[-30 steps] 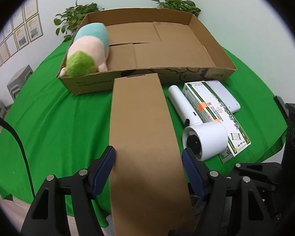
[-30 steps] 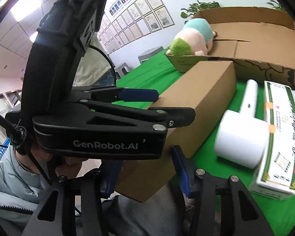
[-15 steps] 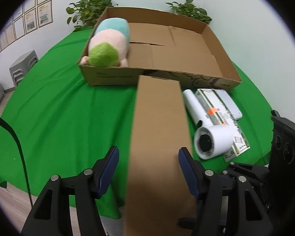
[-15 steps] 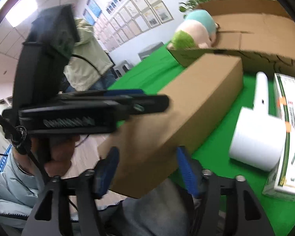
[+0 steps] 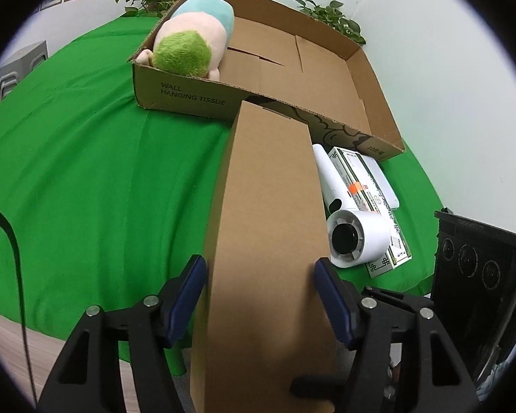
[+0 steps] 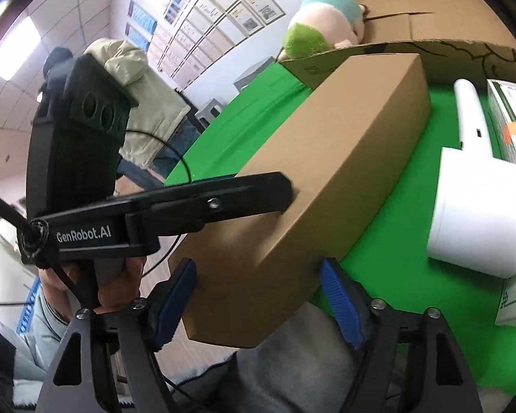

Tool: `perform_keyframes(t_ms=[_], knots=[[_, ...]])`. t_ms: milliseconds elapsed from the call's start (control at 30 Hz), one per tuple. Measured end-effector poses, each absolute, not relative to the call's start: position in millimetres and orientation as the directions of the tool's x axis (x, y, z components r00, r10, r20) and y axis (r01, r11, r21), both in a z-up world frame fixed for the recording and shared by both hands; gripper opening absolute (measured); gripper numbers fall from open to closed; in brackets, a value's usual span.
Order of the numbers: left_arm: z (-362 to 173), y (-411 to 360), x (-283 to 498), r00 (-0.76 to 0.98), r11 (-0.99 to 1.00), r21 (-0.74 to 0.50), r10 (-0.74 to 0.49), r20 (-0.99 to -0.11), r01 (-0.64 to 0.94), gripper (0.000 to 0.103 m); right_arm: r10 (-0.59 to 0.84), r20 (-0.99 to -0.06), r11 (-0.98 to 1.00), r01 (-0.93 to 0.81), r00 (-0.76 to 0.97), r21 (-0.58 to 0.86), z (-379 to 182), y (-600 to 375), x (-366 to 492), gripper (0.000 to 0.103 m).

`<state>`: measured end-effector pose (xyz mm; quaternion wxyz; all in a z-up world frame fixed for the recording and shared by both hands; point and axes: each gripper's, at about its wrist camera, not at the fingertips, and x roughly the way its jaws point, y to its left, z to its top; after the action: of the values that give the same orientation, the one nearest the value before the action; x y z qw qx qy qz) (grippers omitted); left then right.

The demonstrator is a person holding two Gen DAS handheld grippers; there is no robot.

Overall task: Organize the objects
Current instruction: 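Lift the brown box upright with both grippers and carry it toward the tray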

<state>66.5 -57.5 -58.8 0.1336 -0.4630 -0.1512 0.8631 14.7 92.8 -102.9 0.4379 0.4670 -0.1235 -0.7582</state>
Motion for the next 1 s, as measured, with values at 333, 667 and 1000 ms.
perform_keyframes(t_ms=[333,667,1000], knots=[[-55.2,-77.4,64.1,-0.576,-0.881,-0.47,0.415,-0.705,-0.059,0.052,-0.747,-0.613,-0.621,0.598,-0.256,0.507,-74.1,81.6,25.3,0.053],[-74.3,-111.2,60.1,-0.586,-0.702,-0.712,0.576,-0.569,0.001,0.051,-0.731,-0.595,-0.647,0.617,-0.334,0.448,-31.0,81.9,38.4,0.053],[-116.8,-167.3,72.5,-0.614,-0.387,-0.921,0.716,-0.333,0.049,0.0,-0.75,-0.613,-0.563,0.728,-0.25,0.392,-14.5,-7.7,21.7,0.028]])
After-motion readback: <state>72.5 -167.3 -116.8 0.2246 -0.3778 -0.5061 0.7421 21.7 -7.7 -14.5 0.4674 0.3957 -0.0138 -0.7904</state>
